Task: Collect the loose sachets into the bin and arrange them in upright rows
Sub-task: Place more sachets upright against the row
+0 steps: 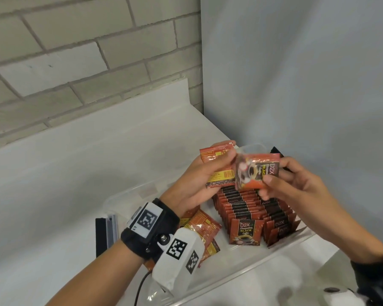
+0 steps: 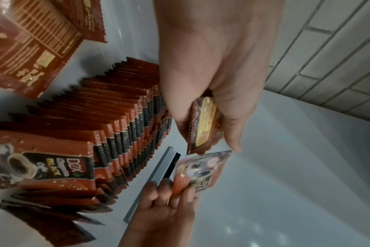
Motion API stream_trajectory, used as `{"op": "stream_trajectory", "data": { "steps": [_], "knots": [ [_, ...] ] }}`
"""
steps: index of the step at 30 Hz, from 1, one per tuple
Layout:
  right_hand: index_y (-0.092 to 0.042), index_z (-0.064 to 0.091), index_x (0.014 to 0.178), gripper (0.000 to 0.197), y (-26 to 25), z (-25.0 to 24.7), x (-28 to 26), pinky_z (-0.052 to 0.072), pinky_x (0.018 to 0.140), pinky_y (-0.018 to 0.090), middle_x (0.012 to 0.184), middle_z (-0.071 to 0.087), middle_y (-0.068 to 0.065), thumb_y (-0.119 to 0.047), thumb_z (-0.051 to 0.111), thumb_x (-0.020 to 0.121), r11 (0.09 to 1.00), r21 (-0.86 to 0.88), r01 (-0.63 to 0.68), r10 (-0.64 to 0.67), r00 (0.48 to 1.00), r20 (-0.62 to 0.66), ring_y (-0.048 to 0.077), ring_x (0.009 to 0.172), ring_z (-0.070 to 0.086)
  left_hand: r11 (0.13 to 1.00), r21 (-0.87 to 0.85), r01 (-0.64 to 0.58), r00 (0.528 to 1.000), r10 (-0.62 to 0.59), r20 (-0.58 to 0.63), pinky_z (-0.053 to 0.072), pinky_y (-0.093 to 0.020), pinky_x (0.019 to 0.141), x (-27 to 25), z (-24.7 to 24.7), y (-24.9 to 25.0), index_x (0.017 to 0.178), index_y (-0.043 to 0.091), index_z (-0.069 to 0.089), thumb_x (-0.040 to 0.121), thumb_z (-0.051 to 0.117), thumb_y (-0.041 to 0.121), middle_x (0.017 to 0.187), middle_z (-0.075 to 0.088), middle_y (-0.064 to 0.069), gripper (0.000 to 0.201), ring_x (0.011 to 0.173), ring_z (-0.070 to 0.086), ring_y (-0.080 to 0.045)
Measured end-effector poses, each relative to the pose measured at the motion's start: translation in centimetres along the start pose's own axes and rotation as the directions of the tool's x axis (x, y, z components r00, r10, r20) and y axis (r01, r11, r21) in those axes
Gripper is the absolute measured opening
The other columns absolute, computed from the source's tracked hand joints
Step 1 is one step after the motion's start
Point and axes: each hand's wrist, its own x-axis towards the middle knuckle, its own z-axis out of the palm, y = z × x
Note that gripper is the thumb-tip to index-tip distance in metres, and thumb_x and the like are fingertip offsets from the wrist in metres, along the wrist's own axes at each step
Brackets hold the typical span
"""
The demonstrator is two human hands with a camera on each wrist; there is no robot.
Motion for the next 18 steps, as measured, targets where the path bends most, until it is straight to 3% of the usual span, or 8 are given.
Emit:
{"op": "stream_trajectory", "data": {
  "steps": [3,5,7,10,13,15,18],
  "knots": [
    [-0.024,0.066,0.089,0.015,-0.9,-0.4,-1.0,0.053,0.068,0.027,0.088,0.074,0.006,-0.034,0.071,0.078,0.937,-0.348,0.044,0.026,0.981,0.193,0.023,0.074,0.065,0.999,-0.036,-0.014,0.994,0.01,-0.107,0.056,-0.028,0.081,0.3,-0.3,0.0,0.103,0.009,0.061,0.078,0.064,0.016,0.082,0.067,-0.005,0.026,0.077,0.067,-0.016],
    [-0.035,0.066,0.086,0.005,-1.0,-0.3,-1.5,0.049,0.062,0.027,0.087,0.072,-0.012,-0.035,0.068,0.082,0.762,-0.626,0.167,0.078,0.936,0.345,0.013,0.07,0.062,0.999,-0.039,-0.012,0.992,0.007,-0.123,0.056,-0.028,0.078,0.3,-0.2,-0.1,0.104,0.009,0.062,0.079,0.064,0.014,0.084,0.066,-0.006,0.025,0.077,0.066,-0.016],
    [-0.038,0.064,0.081,0.007,-0.5,0.1,-1.5,0.041,0.061,0.015,0.083,0.064,-0.025,-0.037,0.071,0.082,0.599,-0.763,0.241,0.146,0.904,0.401,0.006,0.075,0.056,0.999,-0.042,0.002,0.993,-0.007,-0.116,0.056,-0.028,0.077,0.2,-0.1,-0.1,0.101,0.009,0.063,0.081,0.063,0.014,0.085,0.066,-0.007,0.02,0.079,0.066,-0.017],
    [-0.032,0.061,0.077,0.011,0.4,0.5,-1.1,0.038,0.071,0.014,0.079,0.055,-0.023,-0.035,0.071,0.082,0.416,-0.829,0.375,0.172,0.862,0.476,-0.005,0.089,0.045,0.999,-0.051,0.007,0.993,-0.013,-0.119,0.056,-0.028,0.079,0.1,0.0,-0.1,0.098,0.008,0.063,0.082,0.063,0.014,0.086,0.066,-0.008,0.018,0.08,0.065,-0.017],
    [-0.029,0.06,0.075,0.013,1.0,0.5,-0.6,0.031,0.064,0.012,0.074,0.041,-0.028,-0.033,0.072,0.079,0.291,-0.828,0.479,0.138,0.835,0.532,-0.01,0.086,0.037,0.999,-0.035,0.012,0.991,-0.017,-0.13,0.056,-0.026,0.077,0.2,0.0,0.0,0.097,0.006,0.062,0.082,0.063,0.014,0.085,0.066,-0.008,0.017,0.079,0.066,-0.017],
    [-0.03,0.056,0.075,0.016,0.8,0.7,-0.5,0.03,0.064,0.013,0.075,0.035,-0.027,-0.032,0.071,0.081,0.246,-0.847,0.472,0.162,0.841,0.516,-0.008,0.085,0.034,0.999,-0.04,0.012,0.991,-0.018,-0.131,0.056,-0.025,0.073,0.1,0.0,0.0,0.096,0.005,0.062,0.081,0.062,0.012,0.085,0.067,-0.008,0.016,0.079,0.067,-0.017],
    [-0.031,0.045,0.077,0.022,0.5,1.0,-0.3,0.038,0.074,0.018,0.086,0.04,-0.021,-0.038,0.065,0.085,0.187,-0.877,0.443,0.22,0.851,0.477,0.002,0.09,0.035,0.997,-0.073,0.013,0.992,-0.022,-0.124,0.056,-0.025,0.071,0.0,-0.1,-0.1,0.1,0.004,0.061,0.08,0.058,0.005,0.086,0.068,-0.009,0.02,0.08,0.068,-0.019]
  ]
}}
